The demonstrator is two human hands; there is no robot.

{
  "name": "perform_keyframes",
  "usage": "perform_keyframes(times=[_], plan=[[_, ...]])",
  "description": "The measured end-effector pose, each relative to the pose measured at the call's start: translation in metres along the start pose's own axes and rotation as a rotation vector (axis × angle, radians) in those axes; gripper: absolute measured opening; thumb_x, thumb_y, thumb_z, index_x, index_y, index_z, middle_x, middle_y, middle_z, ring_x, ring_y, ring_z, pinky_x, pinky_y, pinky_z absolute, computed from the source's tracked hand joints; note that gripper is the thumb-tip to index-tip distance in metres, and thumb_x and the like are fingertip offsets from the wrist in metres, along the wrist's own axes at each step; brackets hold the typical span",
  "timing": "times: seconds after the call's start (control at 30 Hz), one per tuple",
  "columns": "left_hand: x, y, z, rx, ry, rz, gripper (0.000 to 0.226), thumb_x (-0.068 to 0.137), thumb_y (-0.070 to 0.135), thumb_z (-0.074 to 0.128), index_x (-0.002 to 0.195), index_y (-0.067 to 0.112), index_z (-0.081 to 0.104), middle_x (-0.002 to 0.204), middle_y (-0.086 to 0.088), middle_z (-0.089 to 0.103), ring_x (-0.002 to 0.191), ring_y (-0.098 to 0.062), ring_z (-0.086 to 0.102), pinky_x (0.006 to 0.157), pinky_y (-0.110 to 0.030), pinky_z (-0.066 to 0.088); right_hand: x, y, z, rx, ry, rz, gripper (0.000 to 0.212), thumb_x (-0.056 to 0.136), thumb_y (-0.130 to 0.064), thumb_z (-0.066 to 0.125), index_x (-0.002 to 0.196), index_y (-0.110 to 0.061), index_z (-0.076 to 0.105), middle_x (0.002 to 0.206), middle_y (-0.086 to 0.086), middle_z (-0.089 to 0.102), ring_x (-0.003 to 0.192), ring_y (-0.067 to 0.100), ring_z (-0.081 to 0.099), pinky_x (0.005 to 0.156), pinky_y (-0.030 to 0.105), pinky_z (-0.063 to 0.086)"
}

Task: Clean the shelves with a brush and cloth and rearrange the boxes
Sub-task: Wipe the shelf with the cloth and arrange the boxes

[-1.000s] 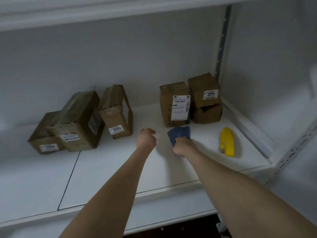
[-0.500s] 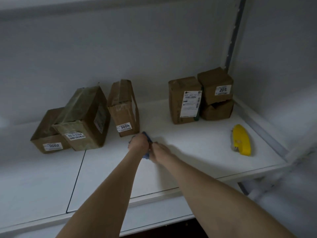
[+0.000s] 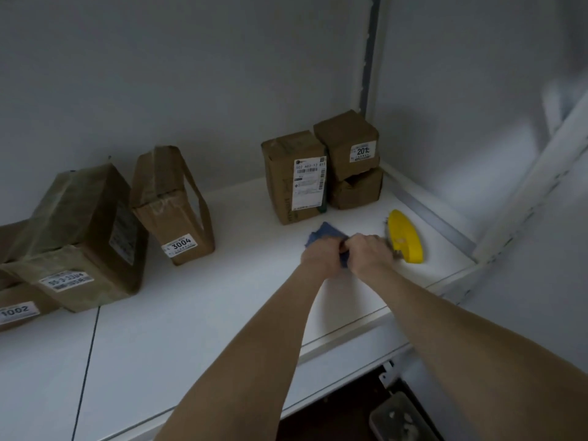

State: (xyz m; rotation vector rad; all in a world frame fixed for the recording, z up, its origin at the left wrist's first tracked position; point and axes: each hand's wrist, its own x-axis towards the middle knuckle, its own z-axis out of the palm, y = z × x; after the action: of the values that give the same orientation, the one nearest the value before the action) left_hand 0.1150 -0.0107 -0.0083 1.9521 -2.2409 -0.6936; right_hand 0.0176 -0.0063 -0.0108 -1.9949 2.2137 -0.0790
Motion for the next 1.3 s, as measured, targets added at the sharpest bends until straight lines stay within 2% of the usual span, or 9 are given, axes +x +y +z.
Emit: perform_keyframes(times=[0.17,0.3,0.47,0.6,0.73,0.93,1.03,1.17,1.3], plan=[[-0.018,-0.014,-0.013,0.201,-0.036,-0.095,0.060,0.076,0.035,0.074,0.125,0.010,0.051,0.121,-0.014,0.053,0.110,-0.031,0.057,0.091,-0.041,0.051,-0.013,-0.027,-0.003,0.138,-0.080,-0.035,0.021,0.083,-0.026,0.063,0.101,-0.014,0.067,0.105,0.010,0.069,0.097,0.029,0.064,0.068,0.028,0.044],[-0.052,-0.050,-0.027,0.377,0.008,-0.194,0.039,0.073,0.030,0.072,0.110,0.017,0.065,0.103,-0.005,0.063,0.089,-0.025,0.059,0.075,-0.032,0.049,-0.046,-0.059,0.010,0.186,-0.127,-0.194,0.020,0.084,-0.031,0.063,0.099,-0.018,0.069,0.102,0.006,0.070,0.096,0.026,0.065,0.069,0.027,0.046],[-0.093,-0.100,-0.036,0.317,0.030,-0.378,0.031,0.092,0.032,0.050,0.115,0.017,0.064,0.116,-0.011,0.063,0.106,-0.030,0.059,0.090,-0.035,0.046,-0.096,-0.097,0.029,0.277,-0.180,-0.342,0.029,0.089,-0.037,0.061,0.111,-0.020,0.070,0.112,0.007,0.065,0.106,0.028,0.058,0.082,0.029,0.046],[-0.119,-0.114,-0.034,0.348,0.012,-0.427,0.028,0.091,0.027,0.052,0.115,0.016,0.062,0.115,-0.010,0.063,0.104,-0.029,0.059,0.092,-0.036,0.049,-0.122,-0.099,0.041,0.327,-0.196,-0.493,0.026,0.092,-0.022,0.056,0.115,-0.027,0.067,0.119,0.009,0.059,0.112,0.029,0.052,0.089,0.033,0.043],[-0.131,-0.097,-0.023,0.307,0.071,-0.462,0.030,0.089,0.028,0.057,0.118,0.019,0.062,0.119,-0.007,0.062,0.108,-0.027,0.058,0.093,-0.034,0.048,-0.127,-0.078,0.035,0.315,-0.191,-0.468,0.034,0.095,-0.036,0.053,0.125,-0.023,0.062,0.120,0.008,0.060,0.110,0.027,0.058,0.089,0.033,0.047],[-0.124,-0.045,-0.001,0.161,0.033,-0.318,0.048,0.086,0.039,0.062,0.130,0.024,0.053,0.127,-0.006,0.057,0.117,-0.026,0.055,0.096,-0.029,0.042,-0.122,-0.018,0.020,0.285,-0.095,-0.333,0.030,0.095,-0.032,0.052,0.121,-0.024,0.064,0.122,0.003,0.064,0.113,0.023,0.059,0.089,0.029,0.047],[-0.111,-0.016,0.016,0.151,-0.012,-0.273,0.040,0.093,0.023,0.053,0.132,0.018,0.049,0.129,-0.009,0.054,0.117,-0.024,0.054,0.096,-0.029,0.042,-0.120,0.010,0.012,0.262,-0.070,-0.260,0.031,0.096,-0.030,0.051,0.125,-0.025,0.062,0.126,0.003,0.062,0.117,0.022,0.057,0.092,0.029,0.045],[-0.109,0.014,0.035,0.147,-0.031,-0.160,0.039,0.095,0.031,0.049,0.133,0.021,0.047,0.125,-0.009,0.059,0.112,-0.028,0.057,0.089,-0.032,0.044,-0.117,0.041,0.004,0.238,-0.088,-0.169,0.029,0.094,-0.033,0.055,0.120,-0.026,0.065,0.122,0.004,0.064,0.114,0.024,0.059,0.089,0.031,0.047],[-0.115,0.014,0.048,0.142,0.027,-0.048,0.043,0.095,0.022,0.046,0.138,0.026,0.042,0.133,-0.009,0.054,0.117,-0.030,0.053,0.096,-0.036,0.044,-0.118,0.049,0.002,0.236,-0.101,-0.145,0.026,0.093,-0.030,0.055,0.116,-0.025,0.068,0.118,0.005,0.066,0.110,0.026,0.060,0.085,0.031,0.047]])
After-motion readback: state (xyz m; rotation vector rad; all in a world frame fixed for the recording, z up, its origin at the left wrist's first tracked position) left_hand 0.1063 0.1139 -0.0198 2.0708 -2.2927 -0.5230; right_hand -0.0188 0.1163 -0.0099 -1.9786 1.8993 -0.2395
